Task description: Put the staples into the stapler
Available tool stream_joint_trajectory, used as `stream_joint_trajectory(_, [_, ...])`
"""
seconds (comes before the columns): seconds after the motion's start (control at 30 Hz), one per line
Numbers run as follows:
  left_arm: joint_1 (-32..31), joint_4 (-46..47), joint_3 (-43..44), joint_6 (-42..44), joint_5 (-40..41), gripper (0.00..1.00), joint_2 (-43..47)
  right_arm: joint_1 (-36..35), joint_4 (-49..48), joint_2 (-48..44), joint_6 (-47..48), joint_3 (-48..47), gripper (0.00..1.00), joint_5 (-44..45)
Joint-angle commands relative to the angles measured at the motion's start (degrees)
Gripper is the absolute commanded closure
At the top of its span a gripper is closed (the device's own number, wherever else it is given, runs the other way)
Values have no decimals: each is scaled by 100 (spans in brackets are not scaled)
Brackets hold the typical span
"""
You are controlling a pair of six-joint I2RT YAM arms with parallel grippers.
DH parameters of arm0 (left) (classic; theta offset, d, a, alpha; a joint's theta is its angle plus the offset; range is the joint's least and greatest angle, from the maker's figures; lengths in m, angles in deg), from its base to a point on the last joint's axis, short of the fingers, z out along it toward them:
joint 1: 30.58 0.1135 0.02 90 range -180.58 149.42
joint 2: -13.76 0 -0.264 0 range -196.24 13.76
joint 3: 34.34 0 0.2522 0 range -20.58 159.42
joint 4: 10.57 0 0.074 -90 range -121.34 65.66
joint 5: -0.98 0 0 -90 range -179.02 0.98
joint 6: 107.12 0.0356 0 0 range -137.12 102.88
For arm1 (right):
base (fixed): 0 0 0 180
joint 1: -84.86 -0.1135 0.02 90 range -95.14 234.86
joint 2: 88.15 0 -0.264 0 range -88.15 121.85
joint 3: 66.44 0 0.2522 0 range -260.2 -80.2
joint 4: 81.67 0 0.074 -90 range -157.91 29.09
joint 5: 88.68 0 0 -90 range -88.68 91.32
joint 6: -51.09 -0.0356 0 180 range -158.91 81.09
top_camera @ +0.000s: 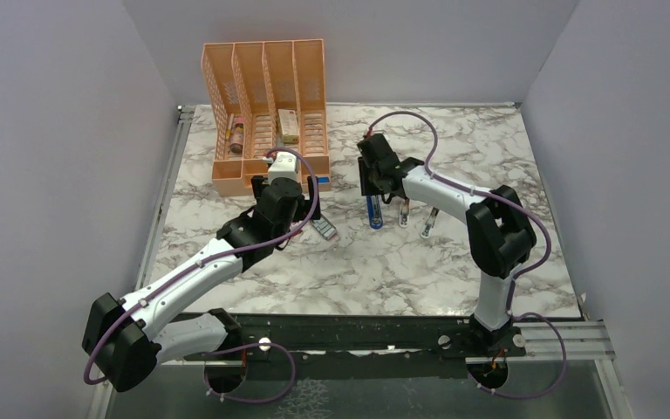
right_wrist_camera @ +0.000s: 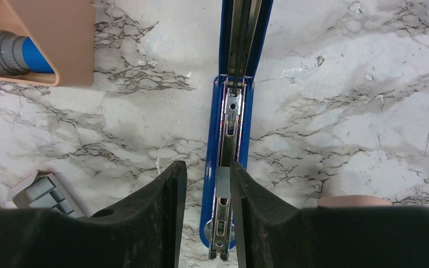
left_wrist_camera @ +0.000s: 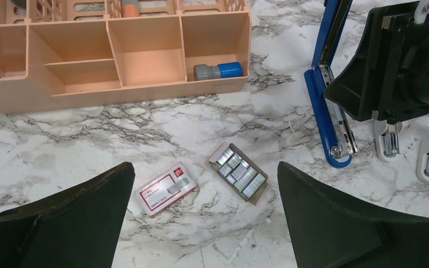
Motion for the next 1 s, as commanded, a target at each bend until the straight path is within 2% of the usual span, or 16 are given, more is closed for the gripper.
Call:
stream_joint_trajectory(0.0, [14,64,162,35,-74,1,85,-19,250,-192,122,-175,63,-230])
stream_joint_trajectory(0.23, [14,79,106,-14,67,1,270,-546,127,-243,330,-159,68,-689])
stream_joint_trajectory(0.47, [11,64,-31,-223,631,2,695,-1348,406,313,716,-711,63,-679])
stream_joint_trajectory(0.73, [19,96,-237,-403,1136,2,1126,-1566,470,877,966,-1121,68,-993])
stream_joint_trajectory(0.97, [17,91,-283,-457,1266,2,1254,-1624,625,1239,1042,-1419,62,-982])
